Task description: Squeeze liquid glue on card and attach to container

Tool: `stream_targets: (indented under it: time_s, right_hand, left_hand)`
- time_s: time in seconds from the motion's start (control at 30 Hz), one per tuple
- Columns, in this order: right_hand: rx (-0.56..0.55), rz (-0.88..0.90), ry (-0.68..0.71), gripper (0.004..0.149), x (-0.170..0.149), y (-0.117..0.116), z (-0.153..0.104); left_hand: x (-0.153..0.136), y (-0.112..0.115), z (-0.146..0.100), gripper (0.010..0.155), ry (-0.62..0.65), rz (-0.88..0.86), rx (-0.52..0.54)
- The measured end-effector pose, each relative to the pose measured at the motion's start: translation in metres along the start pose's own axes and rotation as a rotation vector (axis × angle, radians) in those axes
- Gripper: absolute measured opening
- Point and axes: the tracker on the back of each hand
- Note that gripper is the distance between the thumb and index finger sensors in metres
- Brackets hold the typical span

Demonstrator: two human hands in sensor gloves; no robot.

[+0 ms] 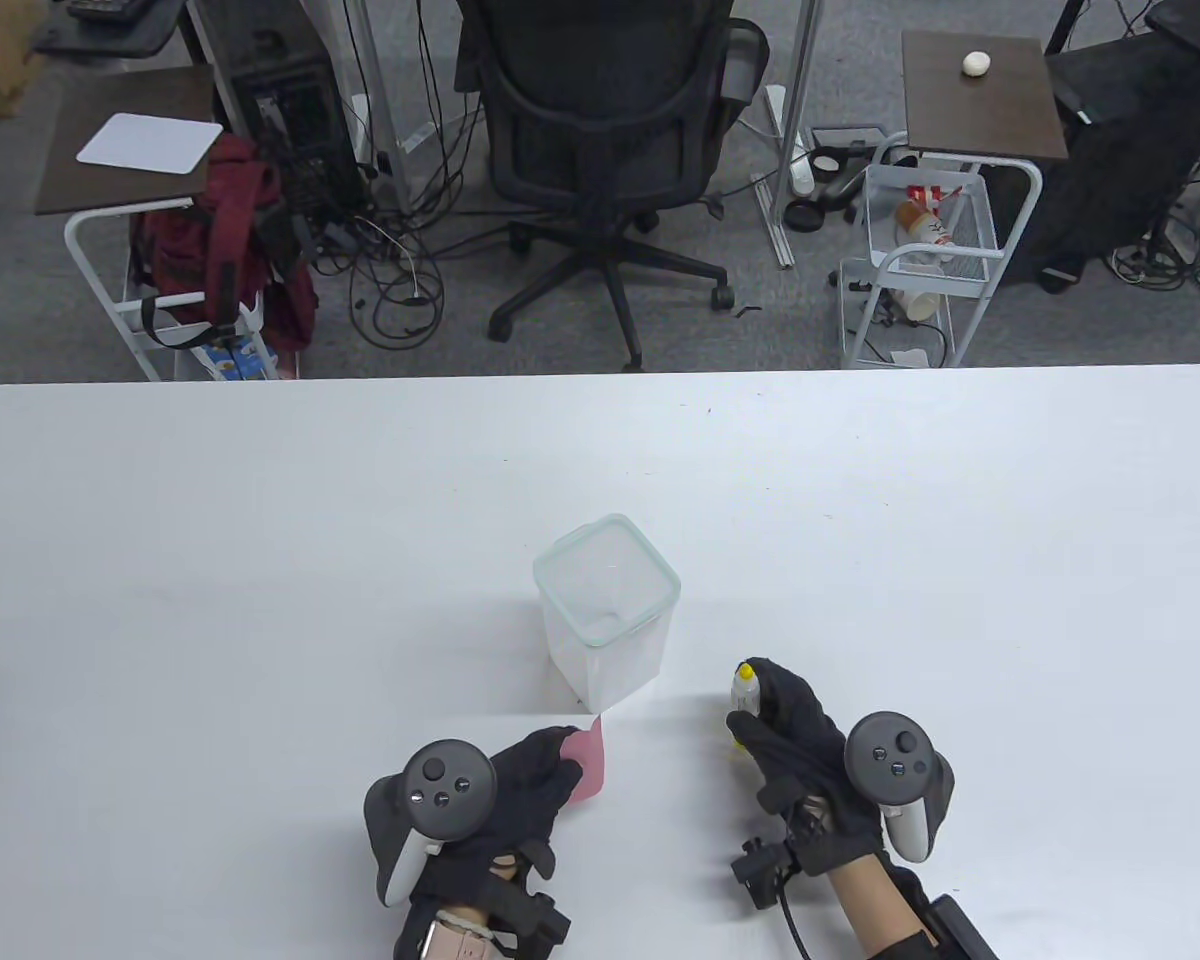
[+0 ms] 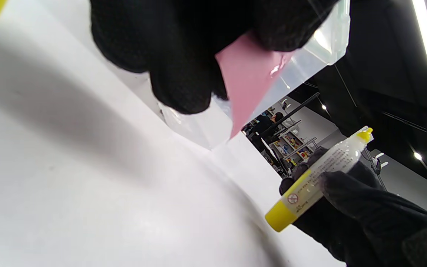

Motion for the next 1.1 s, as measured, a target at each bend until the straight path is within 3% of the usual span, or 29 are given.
stream_targets:
  time_s: [0.47,0.63,0.9,0.93,1.0,1.03,1.1]
  right_hand:
    - [0.0,-0.099,-0.007,0.054,0.002,-0.005,0.0]
    - [0.029,-0.113,0.033,0.063,0.003,-0.005,-0.002]
    - [0.178,-0.16,-0.018,0.072,0.014,0.026,-0.002]
    - [0.137,-0.173,-0.021,0.069,0.013,0.032,-0.002]
    - [-0.044,-0.237,-0.085,0.045,0.01,0.048,-0.004]
    - [-0.084,-0.256,-0.089,0.036,0.008,0.052,-0.004]
    - [-0.142,-0.289,-0.09,0.036,0.005,0.058,-0.003]
  left_hand:
    - [-0.001,-0.003,-0.001,0.042,-0.001,0.016,0.016]
    - [-0.001,-0.003,-0.001,0.042,0.005,0.02,0.018]
    - [-0.002,-0.005,-0.003,0.042,0.011,0.024,0.028]
    - [-0.002,-0.006,-0.003,0.042,0.012,0.018,0.035]
    - [0.0,-0.01,-0.006,0.042,0.025,-0.006,0.059]
    - [0.002,-0.012,-0.007,0.042,0.036,-0.015,0.074]
    - [0.009,-0.018,-0.012,0.042,0.071,-0.031,0.119]
Point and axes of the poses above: the tracker on the back of each hand, its own x axis roughly to the thumb side, its own z axis roughly from the wrist to the fingertips, y = z × x, and after that the axes turned 12 degrees about -y, right-handed
